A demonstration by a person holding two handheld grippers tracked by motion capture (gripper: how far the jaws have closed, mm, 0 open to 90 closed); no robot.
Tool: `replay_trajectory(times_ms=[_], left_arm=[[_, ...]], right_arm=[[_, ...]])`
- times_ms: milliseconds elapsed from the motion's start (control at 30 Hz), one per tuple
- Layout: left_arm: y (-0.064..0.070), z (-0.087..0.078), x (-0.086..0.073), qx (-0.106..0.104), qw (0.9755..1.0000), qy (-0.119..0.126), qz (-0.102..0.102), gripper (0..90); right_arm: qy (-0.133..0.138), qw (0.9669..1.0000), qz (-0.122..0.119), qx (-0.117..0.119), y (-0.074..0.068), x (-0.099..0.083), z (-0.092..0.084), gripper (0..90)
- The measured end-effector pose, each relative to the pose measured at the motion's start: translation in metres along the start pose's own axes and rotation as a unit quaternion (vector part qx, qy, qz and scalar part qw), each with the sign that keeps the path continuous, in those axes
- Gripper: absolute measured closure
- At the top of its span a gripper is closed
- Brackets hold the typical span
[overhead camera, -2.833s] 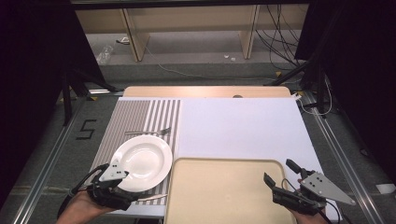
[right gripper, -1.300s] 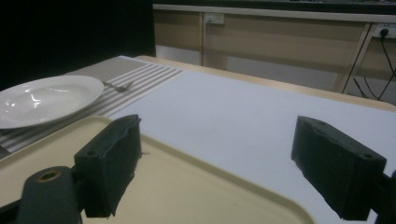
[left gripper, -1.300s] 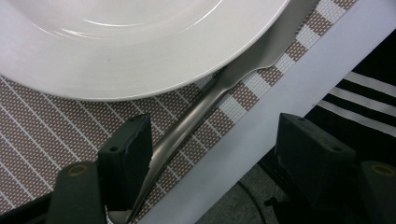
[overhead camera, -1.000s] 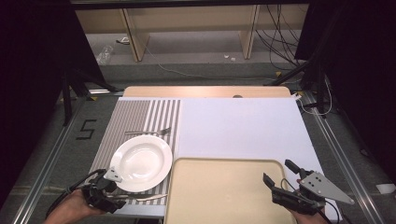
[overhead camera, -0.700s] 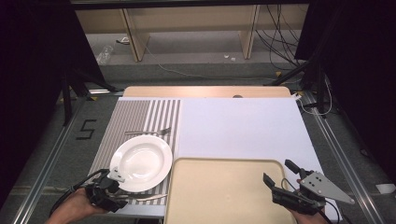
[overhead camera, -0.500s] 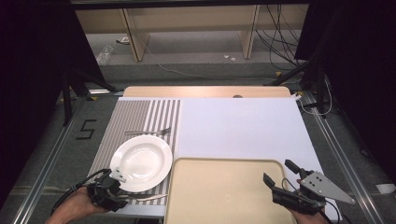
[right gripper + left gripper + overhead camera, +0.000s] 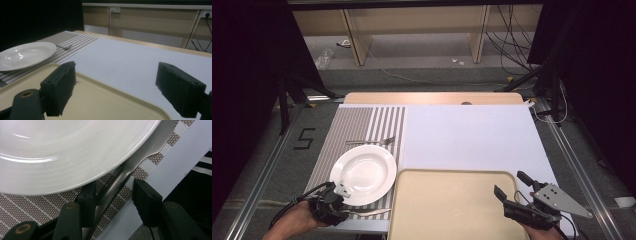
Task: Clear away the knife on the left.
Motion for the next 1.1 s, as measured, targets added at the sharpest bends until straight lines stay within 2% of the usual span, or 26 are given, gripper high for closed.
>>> replay_trajectory(times_ms=[67, 167, 233, 500, 800, 867, 900, 1100], left_arm=[[0.001, 0.0, -0.001, 0.004, 1.0, -0.005, 0.001, 57.0], [0.0, -0.001, -0.001, 0.006, 0.9999, -0.011, -0.012, 59.6], [0.001, -0.001, 0.0, 0.007, 0.9998, -0.015, -0.009, 60.0], [0.007, 0.0, 0.002, 0.008, 0.9989, -0.04, 0.025, 69.9], [0.01, 0.0, 0.003, 0.012, 0.9972, -0.045, 0.059, 72.7], [0.012, 0.0, 0.002, 0.015, 0.9958, -0.045, 0.078, 74.2], [0.012, 0.0, 0.002, 0.016, 0.9955, -0.046, 0.081, 76.6], [0.013, 0.0, 0.001, 0.012, 0.995, -0.046, 0.088, 78.3]], right_arm=[[0.001, 1.0, 0.0, 0.0, 0.0, 0.0, 0.0, 17.5], [0.001, 1.0, 0.004, 0.001, 0.0, 0.0, 0.0, 17.6], [0.001, 1.0, 0.007, 0.002, 0.001, 0.0, 0.0, 17.7], [0.0, 1.0, 0.006, 0.003, 0.001, 0.0, 0.0, 17.9], [0.001, 1.0, 0.005, 0.004, 0.0, 0.0, 0.0, 18.1], [0.001, 1.0, 0.004, 0.003, 0.001, 0.0, 0.001, 18.1], [0.0, 1.0, 0.006, 0.002, 0.001, 0.0, 0.0, 18.1], [-0.005, 1.0, 0.008, 0.004, 0.001, -0.001, 0.0, 18.1]])
Point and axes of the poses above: each handheld gripper's, and its own axes: z roughly forward along the jaws, x roughly out of its top, y roughly to its right, the point moved 7 cm from there along z, roughly forward along the jaws, and after that the axes turned 13 degrees about -z, right-handed, at the moved point
